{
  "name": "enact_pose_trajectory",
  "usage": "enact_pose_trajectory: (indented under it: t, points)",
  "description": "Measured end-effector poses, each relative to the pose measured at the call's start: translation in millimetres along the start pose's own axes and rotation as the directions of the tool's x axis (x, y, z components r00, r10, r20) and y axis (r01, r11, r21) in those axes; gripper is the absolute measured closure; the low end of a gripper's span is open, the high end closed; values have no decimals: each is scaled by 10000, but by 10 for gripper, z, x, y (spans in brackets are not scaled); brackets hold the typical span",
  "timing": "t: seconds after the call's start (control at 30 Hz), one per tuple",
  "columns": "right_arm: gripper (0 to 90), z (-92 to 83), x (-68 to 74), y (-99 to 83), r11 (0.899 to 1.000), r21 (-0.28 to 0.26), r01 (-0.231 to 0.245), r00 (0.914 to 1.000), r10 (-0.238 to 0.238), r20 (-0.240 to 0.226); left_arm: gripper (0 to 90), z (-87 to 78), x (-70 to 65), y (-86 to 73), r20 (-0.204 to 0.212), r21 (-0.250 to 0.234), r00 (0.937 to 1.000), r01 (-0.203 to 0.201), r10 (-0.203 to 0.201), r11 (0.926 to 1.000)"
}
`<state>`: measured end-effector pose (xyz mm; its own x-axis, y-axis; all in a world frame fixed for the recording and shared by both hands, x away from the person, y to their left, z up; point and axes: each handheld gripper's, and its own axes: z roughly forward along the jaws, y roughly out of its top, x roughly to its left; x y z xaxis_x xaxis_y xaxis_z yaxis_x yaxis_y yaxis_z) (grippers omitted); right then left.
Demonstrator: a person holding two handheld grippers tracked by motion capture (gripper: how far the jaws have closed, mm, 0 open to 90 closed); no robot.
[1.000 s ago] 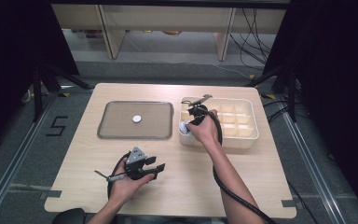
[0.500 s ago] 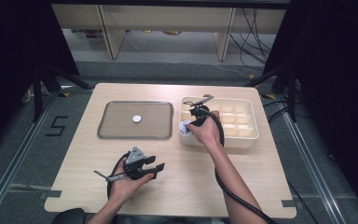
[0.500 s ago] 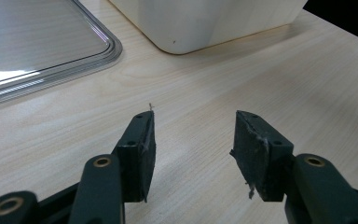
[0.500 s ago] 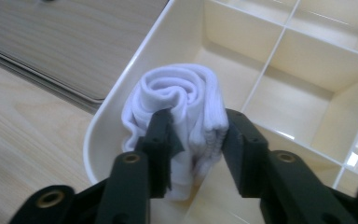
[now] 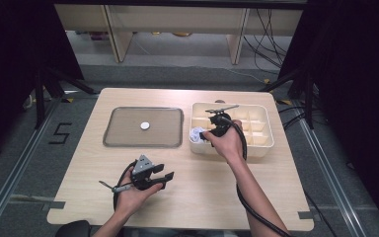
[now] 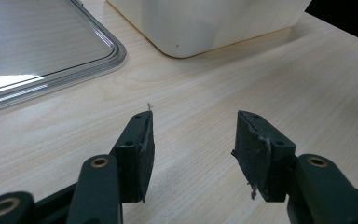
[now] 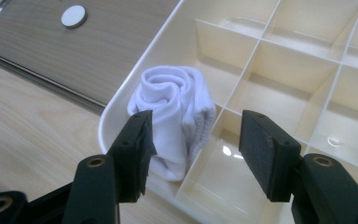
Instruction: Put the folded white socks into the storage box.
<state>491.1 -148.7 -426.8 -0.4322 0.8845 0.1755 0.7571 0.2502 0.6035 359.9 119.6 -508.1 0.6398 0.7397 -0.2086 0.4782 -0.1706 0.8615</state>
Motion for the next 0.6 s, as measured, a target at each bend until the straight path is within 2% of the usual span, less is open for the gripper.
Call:
enact_pose_trajectory:
  t: [0.03,0.13,0.17,0.23,0.27,0.33,0.37,0.4,0.43,0.47,0.5,0.53,0.57,0.6]
  points:
    - [456,-25,-19,-19,9999,-68,145,9999,-146,-61,464,-5,-3,3,-54,32,10000,6,-6,10000]
    - [457,-111,-22,-90,9997,-201,-162,9995,157,-279,458,-8,13,4,-74,-15,9998,-167,167,9999]
    - [457,-145,-38,-105,9999,-143,-51,9996,47,-268,457,-8,15,2,-73,-33,9998,-171,171,9998]
    - [458,-218,-40,-163,9996,-242,-143,9989,132,-456,454,-9,18,-3,-70,-78,9999,-151,150,9999]
    - [458,-233,-64,-194,9989,-472,36,9990,-57,-446,453,-4,19,-10,-75,-142,9999,-97,96,9999]
    - [458,-297,-68,-263,9991,-411,-108,9996,96,-280,449,4,19,-17,-69,-203,10000,-30,28,9998]
    - [459,-311,-94,-301,9981,-599,162,9994,-179,-281,447,-5,16,-15,-119,-112,9999,-38,37,9999]
    - [459,-331,-102,-338,9975,-670,203,9990,-230,-395,447,-7,19,-16,-125,-114,9999,-84,83,9999]
    - [460,-356,-67,-385,9979,-609,-212,9988,184,-464,446,-8,22,-16,-154,-106,9998,-122,121,9999]
    - [461,-380,-86,-422,9986,-517,-106,9991,85,-416,445,-11,27,-14,-164,-93,9996,-222,220,9997]
    - [461,-394,-93,-461,9979,-645,-17,9990,-12,-455,444,-10,30,-16,-176,-105,9996,-228,226,9997]
    - [462,-403,-120,-496,9958,-859,321,9981,-363,-489,443,-9,31,-17,-182,-121,9996,-227,225,9997]
    - [462,-429,-109,-533,9967,-793,191,9988,-227,-445,442,-5,28,-21,-174,-161,9998,-128,126,9998]
    - [462,-444,-122,-583,9919,-1178,483,9971,-549,-534,441,-5,30,-22,-189,-172,9997,-146,143,9997]
